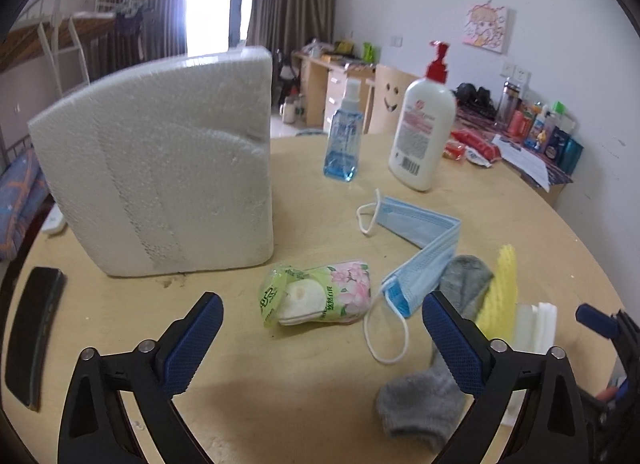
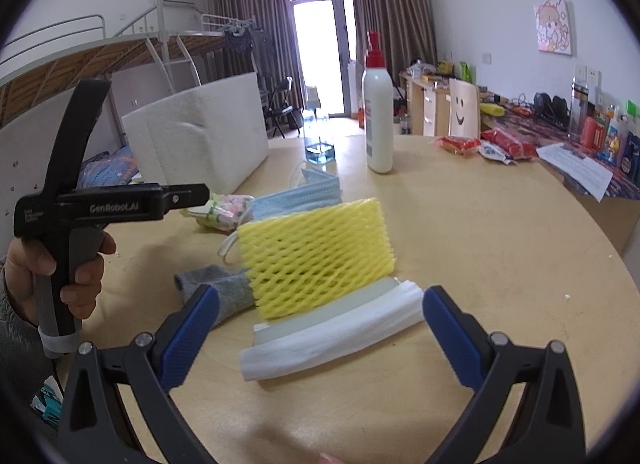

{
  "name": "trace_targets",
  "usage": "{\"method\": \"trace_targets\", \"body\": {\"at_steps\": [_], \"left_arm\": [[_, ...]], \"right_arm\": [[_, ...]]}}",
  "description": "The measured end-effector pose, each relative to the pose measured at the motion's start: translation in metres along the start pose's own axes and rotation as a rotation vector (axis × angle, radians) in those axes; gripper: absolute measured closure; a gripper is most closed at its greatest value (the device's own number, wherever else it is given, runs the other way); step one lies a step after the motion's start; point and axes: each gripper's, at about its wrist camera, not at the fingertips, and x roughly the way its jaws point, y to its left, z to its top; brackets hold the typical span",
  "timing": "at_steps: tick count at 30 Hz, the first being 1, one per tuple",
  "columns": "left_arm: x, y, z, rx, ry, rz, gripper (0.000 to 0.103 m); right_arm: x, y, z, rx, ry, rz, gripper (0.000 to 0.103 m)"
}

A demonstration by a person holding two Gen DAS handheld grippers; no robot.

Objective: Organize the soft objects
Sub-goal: 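Grasp the floral tissue pack with the left tool while the right tool grasps the yellow net sleeve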

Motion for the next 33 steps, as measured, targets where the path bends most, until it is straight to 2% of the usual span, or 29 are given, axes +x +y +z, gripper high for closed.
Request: {"method": "trace_targets", "body": {"at_steps": [7, 12, 15, 17, 19, 23, 28, 33], "left_arm": [[0.031, 0.012, 0.000, -0.085, 0.111, 0.009, 0.012], [0.033, 0.008, 0.001, -0.073, 0.102, -0.001, 0.012], [0.042, 0.006, 0.000, -0.073, 0.123, 0.002, 0.012], [0.048, 0.007, -0.001, -0.075, 0.141, -0.001, 0.018], [0.051, 0.009, -0.002, -0.071, 0.153, -0.006, 0.019], [0.052, 0.010, -0.002, -0.064, 0.136, 0.014, 0.029], [0.049, 0.012, -0.003, -0.050, 0.123, 0.014, 0.034], [0.039, 0.018, -0.004, -0.056, 0.075, 0.004, 0.034]], "right_arm": [[0.007, 0.000, 0.001, -0.030, 0.045, 0.000, 0.000], [0.010, 0.000, 0.001, -0.035, 0.051, 0.015, 0.000], [0.011, 0.000, 0.001, -0.037, 0.057, 0.014, 0.000], [0.012, -0.001, 0.001, -0.036, 0.064, 0.010, 0.000], [0.013, -0.003, 0.002, -0.037, 0.071, 0.008, 0.000], [0.016, -0.003, 0.001, -0.037, 0.080, 0.013, 0.000], [0.018, 0.000, 0.004, -0.041, 0.080, 0.019, 0.000], [0.021, 0.004, 0.010, -0.042, 0.075, 0.021, 0.000]]}}
